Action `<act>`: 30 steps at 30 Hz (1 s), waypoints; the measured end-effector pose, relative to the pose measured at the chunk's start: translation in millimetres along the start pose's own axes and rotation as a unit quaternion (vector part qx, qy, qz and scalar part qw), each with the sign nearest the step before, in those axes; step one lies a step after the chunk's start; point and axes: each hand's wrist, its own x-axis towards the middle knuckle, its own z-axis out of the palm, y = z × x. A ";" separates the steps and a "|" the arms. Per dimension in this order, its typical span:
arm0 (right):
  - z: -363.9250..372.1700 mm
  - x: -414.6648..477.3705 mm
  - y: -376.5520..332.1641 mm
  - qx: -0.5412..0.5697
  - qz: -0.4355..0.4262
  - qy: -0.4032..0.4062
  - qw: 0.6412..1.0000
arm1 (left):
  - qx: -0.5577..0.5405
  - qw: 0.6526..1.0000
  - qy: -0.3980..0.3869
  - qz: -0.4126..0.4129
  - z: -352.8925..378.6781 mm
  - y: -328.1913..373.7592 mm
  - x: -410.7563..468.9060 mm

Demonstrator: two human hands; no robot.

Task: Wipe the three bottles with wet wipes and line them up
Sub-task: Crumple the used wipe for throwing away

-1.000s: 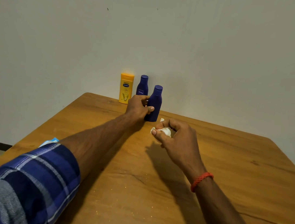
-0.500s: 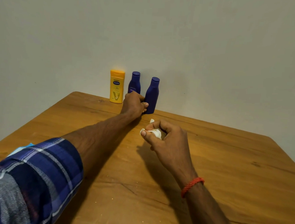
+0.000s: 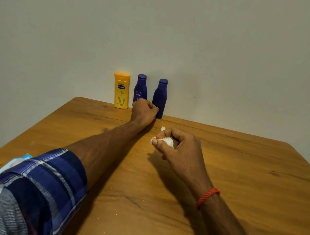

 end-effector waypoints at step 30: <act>31.9 -137.3 -147.0 0.091 -0.089 0.026 0.991 | -0.071 0.990 -0.025 0.116 -249.0 53.1 -212.5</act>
